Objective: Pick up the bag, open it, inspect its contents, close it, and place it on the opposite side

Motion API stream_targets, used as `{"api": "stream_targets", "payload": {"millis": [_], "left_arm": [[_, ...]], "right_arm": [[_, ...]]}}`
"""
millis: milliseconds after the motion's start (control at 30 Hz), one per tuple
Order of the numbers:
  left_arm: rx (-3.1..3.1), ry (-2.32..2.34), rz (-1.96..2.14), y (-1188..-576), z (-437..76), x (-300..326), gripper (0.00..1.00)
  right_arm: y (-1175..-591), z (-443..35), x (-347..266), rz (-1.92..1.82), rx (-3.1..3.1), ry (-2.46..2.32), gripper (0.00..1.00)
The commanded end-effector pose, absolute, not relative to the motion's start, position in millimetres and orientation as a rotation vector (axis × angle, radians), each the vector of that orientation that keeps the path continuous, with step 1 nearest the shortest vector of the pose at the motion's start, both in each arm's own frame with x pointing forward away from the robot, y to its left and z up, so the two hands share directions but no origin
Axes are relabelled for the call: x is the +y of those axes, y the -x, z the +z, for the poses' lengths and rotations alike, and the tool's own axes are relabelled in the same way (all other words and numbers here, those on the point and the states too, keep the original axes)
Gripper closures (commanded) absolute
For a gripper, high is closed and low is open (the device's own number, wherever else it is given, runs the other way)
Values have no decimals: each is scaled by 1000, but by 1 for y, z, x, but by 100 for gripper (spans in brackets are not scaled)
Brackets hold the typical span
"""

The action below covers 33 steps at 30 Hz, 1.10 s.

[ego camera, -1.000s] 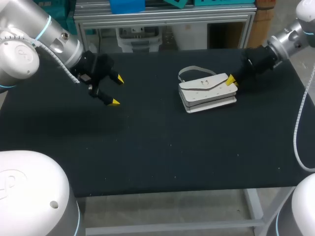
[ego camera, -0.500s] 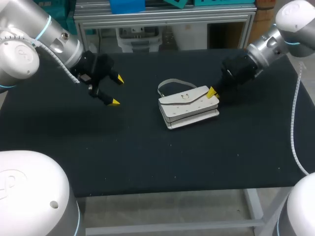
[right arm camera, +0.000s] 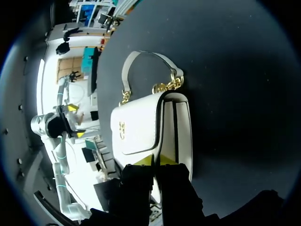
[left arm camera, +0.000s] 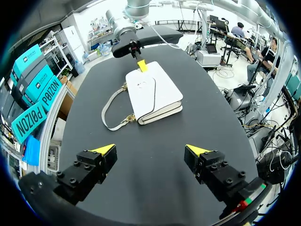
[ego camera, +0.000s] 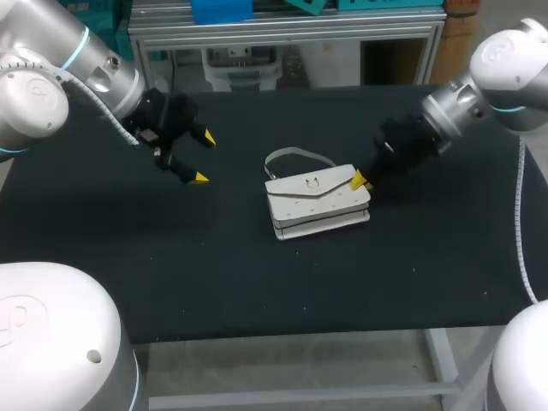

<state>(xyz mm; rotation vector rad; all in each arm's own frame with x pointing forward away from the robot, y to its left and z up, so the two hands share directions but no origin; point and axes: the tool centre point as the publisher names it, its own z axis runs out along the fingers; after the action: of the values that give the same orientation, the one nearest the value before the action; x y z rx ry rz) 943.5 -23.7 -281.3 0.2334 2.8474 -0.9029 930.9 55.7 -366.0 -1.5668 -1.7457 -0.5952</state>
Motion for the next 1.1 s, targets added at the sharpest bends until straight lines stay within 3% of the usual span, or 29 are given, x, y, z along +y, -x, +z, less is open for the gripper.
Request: {"api": "stream_targets", "payload": {"millis": [33, 700, 733, 800, 833, 1100], "left_arm": [[2844, -234, -906, -943, -282, -24, 0], [2844, -234, -906, -943, -282, -24, 0], [2844, -234, -906, -943, -282, -24, 0], [2844, -234, -906, -943, -282, -24, 0], [2844, -234, -906, -943, -282, -24, 0], [2844, -234, -906, -943, -282, -24, 0]], "right_arm": [[-922, -364, 58, -1122, -1671, 1904, 100], [-932, -381, 74, -1061, -1630, 1833, 100], [-933, -380, 73, -1046, -1641, 1820, 87], [-933, -377, 72, -1034, -1642, 1803, 13], [-934, -375, 71, -1031, -1640, 1796, 0], [-928, -356, 61, -991, -1664, 1707, 0]]}}
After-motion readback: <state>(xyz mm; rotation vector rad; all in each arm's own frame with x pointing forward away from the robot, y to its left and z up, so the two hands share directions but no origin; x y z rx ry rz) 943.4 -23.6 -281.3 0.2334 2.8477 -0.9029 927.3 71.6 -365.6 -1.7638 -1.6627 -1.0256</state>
